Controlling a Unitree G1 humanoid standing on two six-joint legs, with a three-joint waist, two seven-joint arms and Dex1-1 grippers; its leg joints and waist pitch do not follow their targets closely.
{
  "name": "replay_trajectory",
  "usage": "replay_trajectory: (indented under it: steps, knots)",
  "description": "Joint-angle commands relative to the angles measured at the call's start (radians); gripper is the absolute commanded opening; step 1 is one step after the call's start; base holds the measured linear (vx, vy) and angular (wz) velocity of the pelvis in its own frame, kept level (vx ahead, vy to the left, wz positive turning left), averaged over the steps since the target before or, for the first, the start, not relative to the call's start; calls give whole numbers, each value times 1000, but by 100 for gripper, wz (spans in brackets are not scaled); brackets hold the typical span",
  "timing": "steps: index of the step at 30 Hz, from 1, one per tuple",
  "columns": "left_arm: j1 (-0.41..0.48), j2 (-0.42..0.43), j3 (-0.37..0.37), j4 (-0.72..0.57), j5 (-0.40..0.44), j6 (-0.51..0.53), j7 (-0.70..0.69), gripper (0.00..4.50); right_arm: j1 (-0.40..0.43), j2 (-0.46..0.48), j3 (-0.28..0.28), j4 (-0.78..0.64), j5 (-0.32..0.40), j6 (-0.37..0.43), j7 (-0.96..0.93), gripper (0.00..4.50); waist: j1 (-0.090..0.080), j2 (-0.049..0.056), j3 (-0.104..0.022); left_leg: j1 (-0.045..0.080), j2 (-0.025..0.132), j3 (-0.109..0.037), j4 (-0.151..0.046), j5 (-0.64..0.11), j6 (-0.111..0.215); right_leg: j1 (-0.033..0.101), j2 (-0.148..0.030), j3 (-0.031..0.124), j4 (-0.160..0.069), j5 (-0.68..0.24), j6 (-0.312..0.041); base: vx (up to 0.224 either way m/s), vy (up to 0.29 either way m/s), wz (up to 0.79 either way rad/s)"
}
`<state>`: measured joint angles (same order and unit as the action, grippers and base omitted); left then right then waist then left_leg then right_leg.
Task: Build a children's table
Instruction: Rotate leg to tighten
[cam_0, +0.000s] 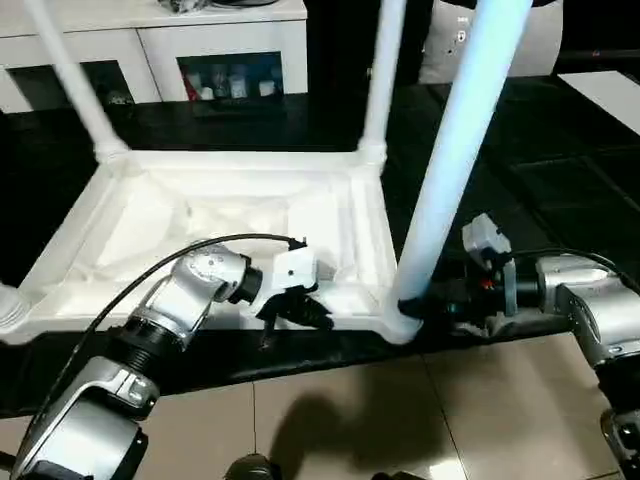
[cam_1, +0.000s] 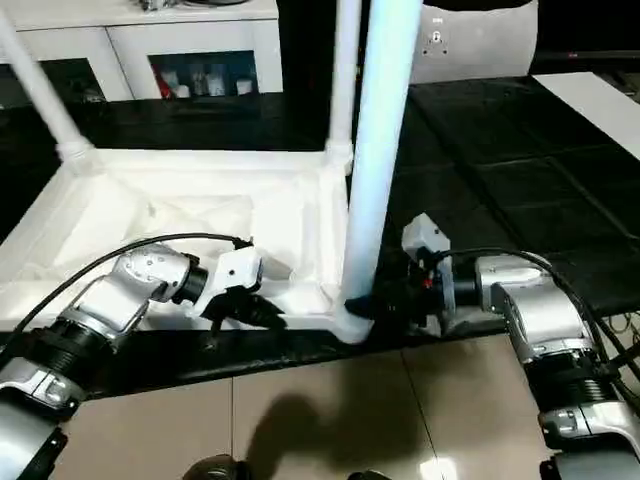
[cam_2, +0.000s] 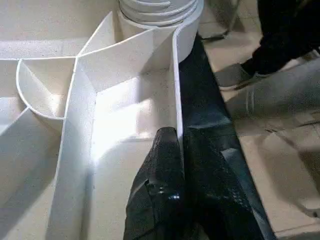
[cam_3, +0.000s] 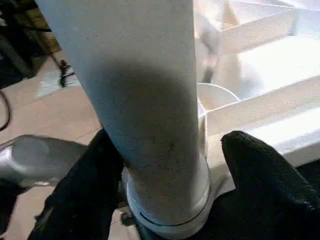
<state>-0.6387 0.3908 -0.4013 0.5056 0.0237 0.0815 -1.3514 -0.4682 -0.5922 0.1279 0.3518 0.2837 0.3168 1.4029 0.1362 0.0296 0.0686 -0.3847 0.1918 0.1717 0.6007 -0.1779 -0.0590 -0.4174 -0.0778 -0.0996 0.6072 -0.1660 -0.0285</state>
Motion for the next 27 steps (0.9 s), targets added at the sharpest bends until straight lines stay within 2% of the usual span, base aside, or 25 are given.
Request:
replay_trajectory:
  steps: [1, 9, 12, 13, 14, 17, 19, 21, 22, 24, 25, 26, 27]
  knots:
    - [-32, -3, -23, -34, -17, -31, -61, 0, 9, -12, 7, -32, 20, 13, 24, 293, -2, -15, -75, 14, 44, -7, -62, -152, 94, 63, -76, 55, -79, -266, -192, 0, 0, 0]
    - [-33, -11, -21, -27, -17, -40, -60, 0, 22, -10, 14, -46, 44, 45, 54, 225, 7, -14, -78, 15, 44, -8, -61, -147, 89, 62, -76, 53, -77, -264, -190, 0, 0, 0]
    - [-24, -15, -15, -32, -21, -33, -53, 0, 26, -3, 14, -43, 50, 48, 61, 216, 7, -15, -79, 15, 44, -8, -61, -144, 86, 62, -76, 54, -76, -262, -188, 0, 0, 0]
    - [-20, -20, -9, -32, -21, -27, -38, 0, 30, 3, 12, -46, 51, 53, 57, 210, 7, -20, -80, 14, 43, -7, -60, -142, 86, 64, -75, 53, -76, -265, -186, 0, 0, 0]
    - [-20, -21, -8, -32, -21, -26, -35, 0, 30, 4, 12, -47, 52, 54, 56, 210, 9, -17, -79, 14, 43, -8, -61, -142, 86, 63, -76, 53, -77, -273, -184, 0, 0, 0]
    - [-15, -45, 12, -33, -15, 16, 32, 0, 37, 32, -1, -61, 56, 90, -14, 206, 9, -14, -79, 14, 43, -8, -60, -140, 82, 62, -75, 54, -77, -278, -179, 0, 0, 0]
    - [-21, -76, 30, -30, -1, 75, 123, 0, 24, 82, -17, -50, 23, 110, -148, 204, 6, -12, -77, 13, 40, -10, -61, -151, 72, 63, -76, 51, -80, -304, -173, 0, 0, 0]
    - [-27, -122, 60, -29, -4, 150, 221, 0, -4, 147, -45, -22, -8, 134, -311, 204, -5, -13, -73, 15, 38, -10, -64, -174, 49, 59, -75, 50, -87, -356, -161, 0, 0, 0]
    - [-32, -149, 77, -30, -8, 189, 270, 0, -24, 182, -64, 1, -21, 143, -396, 204, -11, -17, -73, 13, 33, -12, -66, -185, 34, 65, -76, 47, -90, -396, -144, 0, 0, 0]
    - [-42, -191, 100, -29, -9, 237, 342, 0, -55, 230, -88, 41, -43, 157, -517, 201, -29, -17, -71, 16, 32, -13, -68, -198, 18, 60, -75, 45, -96, -424, -135, 0, 0, 0]
    - [-45, -206, 107, -29, -9, 254, 366, 0, -65, 246, -95, 53, -52, 162, -558, 201, -36, -18, -76, 15, 28, -13, -65, -192, 21, 65, -75, 45, -95, -414, -132, 0, 0, 0]
    - [-55, -232, 116, -21, -5, 272, 412, 0, -78, 268, -98, 74, -75, 154, -621, 200, -46, -18, -74, 11, 29, -12, -66, -181, 28, 65, -72, 47, -93, -384, -137, 0, 0, 0]
    - [-55, -232, 116, -21, -5, 272, 412, 0, -78, 268, -98, 74, -75, 154, -621, 200, -48, -18, -75, 10, 27, -12, -64, -177, 32, 65, -71, 46, -94, -375, -138, 0, 0, 0]
